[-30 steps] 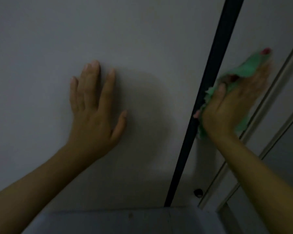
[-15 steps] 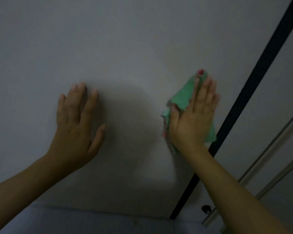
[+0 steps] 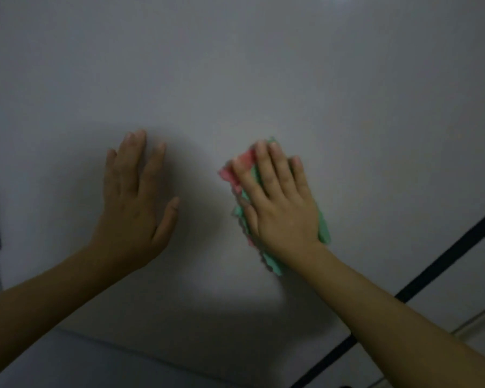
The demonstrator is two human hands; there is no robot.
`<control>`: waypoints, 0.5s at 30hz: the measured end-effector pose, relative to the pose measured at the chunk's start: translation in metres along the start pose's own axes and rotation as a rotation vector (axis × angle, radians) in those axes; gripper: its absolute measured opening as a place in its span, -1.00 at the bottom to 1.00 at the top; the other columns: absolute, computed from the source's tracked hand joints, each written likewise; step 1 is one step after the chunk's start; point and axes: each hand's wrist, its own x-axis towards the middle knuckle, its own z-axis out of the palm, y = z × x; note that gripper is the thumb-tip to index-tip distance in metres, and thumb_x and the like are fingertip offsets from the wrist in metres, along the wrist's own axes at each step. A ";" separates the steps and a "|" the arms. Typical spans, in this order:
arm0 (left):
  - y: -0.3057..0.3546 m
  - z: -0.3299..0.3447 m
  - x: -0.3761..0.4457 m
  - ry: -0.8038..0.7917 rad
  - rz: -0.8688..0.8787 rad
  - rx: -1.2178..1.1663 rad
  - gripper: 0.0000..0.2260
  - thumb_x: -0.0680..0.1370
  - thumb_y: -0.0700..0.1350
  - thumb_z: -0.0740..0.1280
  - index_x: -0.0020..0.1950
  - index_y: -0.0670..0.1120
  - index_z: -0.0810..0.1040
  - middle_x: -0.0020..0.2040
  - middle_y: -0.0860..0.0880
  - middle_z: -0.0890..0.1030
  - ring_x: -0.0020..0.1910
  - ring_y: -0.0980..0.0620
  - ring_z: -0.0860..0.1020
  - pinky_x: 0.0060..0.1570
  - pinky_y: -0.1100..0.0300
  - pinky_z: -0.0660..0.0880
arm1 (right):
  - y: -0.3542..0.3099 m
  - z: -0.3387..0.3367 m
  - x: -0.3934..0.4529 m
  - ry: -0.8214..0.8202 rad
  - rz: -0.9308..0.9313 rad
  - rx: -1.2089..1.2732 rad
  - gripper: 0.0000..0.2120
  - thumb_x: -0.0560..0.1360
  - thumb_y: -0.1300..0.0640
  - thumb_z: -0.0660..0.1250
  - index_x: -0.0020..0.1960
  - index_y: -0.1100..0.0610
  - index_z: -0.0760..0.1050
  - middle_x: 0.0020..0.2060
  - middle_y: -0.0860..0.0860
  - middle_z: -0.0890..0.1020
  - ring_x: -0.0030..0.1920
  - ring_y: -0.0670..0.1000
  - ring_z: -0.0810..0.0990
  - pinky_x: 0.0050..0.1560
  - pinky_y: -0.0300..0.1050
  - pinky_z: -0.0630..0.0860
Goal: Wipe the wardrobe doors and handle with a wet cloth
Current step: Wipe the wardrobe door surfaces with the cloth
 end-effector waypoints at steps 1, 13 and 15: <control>-0.007 -0.003 -0.003 0.007 -0.007 0.002 -0.41 0.57 0.04 0.11 0.50 -0.25 0.10 0.49 -0.34 0.07 0.52 -0.21 -0.02 0.48 -0.08 -0.15 | -0.009 0.005 -0.005 -0.039 -0.093 -0.008 -0.50 0.57 0.02 0.20 0.48 0.10 0.25 0.47 0.11 0.16 0.52 0.13 0.10 0.51 0.04 -0.04; -0.097 -0.025 -0.057 0.092 -0.373 -0.029 -0.39 0.58 0.01 0.11 0.52 -0.28 0.02 0.50 -0.37 0.02 0.50 -0.28 -0.02 0.46 -0.18 -0.03 | -0.077 0.029 0.090 -0.119 -0.266 0.024 -0.48 0.58 0.06 0.18 0.48 0.24 0.25 0.46 0.20 0.24 0.48 0.18 0.19 0.50 0.09 -0.03; -0.110 -0.023 -0.064 0.126 -0.446 -0.015 -0.38 0.58 0.01 0.11 0.52 -0.29 0.04 0.50 -0.36 0.02 0.50 -0.27 -0.01 0.46 -0.15 -0.04 | -0.110 0.048 0.093 -0.170 -0.409 0.026 -0.45 0.56 0.07 0.21 0.49 0.24 0.21 0.47 0.20 0.25 0.49 0.17 0.18 0.51 0.07 -0.09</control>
